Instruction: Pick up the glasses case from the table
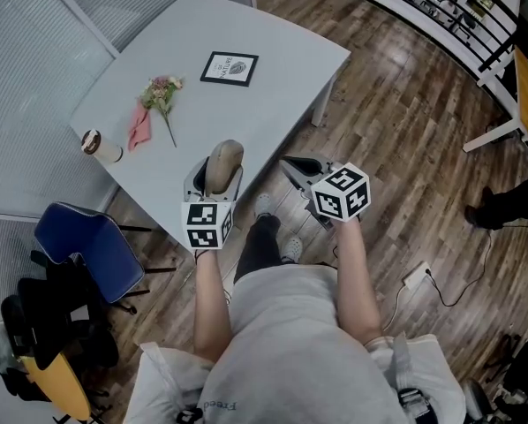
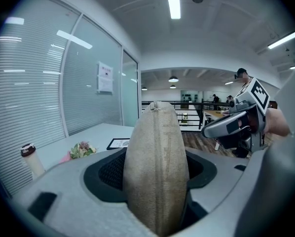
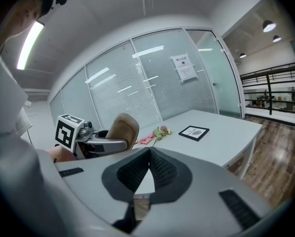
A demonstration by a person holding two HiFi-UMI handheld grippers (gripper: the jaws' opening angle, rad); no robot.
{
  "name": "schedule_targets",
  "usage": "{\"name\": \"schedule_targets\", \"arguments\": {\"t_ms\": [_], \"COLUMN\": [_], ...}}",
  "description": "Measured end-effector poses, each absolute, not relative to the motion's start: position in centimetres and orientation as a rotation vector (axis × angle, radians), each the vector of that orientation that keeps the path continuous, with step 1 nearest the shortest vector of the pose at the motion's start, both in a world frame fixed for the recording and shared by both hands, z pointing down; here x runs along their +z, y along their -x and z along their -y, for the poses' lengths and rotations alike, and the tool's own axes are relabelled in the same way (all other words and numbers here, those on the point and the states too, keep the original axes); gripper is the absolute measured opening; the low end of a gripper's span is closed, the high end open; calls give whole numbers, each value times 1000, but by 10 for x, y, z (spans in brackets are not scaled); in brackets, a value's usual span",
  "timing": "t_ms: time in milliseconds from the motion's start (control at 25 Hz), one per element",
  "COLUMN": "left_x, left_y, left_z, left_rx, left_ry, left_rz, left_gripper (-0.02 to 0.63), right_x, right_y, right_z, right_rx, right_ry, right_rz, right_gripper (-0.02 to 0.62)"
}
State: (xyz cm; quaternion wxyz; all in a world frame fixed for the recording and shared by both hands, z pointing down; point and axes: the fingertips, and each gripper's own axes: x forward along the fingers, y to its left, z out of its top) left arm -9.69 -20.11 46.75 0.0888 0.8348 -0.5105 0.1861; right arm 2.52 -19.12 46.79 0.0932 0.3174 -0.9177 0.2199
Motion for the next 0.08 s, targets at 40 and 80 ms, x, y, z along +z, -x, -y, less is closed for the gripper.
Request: {"name": "schedule_targets", "arguments": {"t_ms": [40,80], "left_x": [467,466], "left_y": [96,96], "left_z": [202,203], "left_rx": [550,546], "left_ry": [-2485,-2486], "left_rz": [1526,1533], "left_gripper": [278,279], "right_x": [468,468], "right_y": [-25,-26], "right_z": [191,191], "right_rx": [653,653], "right_ry": [-940,-937], "right_rz": [2724,2724], "right_gripper": [-3,-3]}}
